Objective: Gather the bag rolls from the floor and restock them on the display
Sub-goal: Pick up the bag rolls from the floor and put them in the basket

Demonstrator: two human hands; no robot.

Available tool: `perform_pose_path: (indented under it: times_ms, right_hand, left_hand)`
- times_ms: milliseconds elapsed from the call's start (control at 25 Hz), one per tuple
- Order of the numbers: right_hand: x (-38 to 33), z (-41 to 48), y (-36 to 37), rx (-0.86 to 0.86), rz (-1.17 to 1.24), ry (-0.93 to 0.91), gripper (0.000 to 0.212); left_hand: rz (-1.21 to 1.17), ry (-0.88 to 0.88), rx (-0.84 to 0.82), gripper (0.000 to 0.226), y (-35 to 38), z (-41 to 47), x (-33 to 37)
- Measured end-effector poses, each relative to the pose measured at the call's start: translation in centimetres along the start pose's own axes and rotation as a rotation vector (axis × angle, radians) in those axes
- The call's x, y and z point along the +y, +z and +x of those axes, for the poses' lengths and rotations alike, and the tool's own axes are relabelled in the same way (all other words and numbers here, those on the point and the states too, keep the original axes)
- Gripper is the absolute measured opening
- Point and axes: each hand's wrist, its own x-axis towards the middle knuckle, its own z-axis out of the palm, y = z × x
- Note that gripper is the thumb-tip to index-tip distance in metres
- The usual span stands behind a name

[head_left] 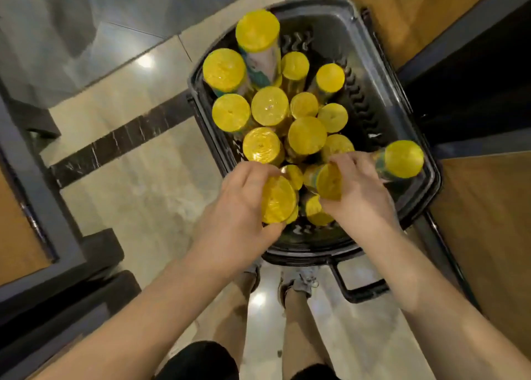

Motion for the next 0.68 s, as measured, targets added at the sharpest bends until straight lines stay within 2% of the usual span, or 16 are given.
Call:
perform_pose_path:
  times_ms: [400,680]
  right_hand:
    - [0.5,1.9,3.1,0.041,-0.027,-0.123,0.075]
    - [2.3,3.7,6.1,-0.011,0.029,-0.008,0.081]
  left_hand:
    - [0.012,-0.017,-0.001,0.074,0.4,0.7,0.5]
    - [-0.037,-0.004,0.010,0.075,0.6,2.4,0.9]
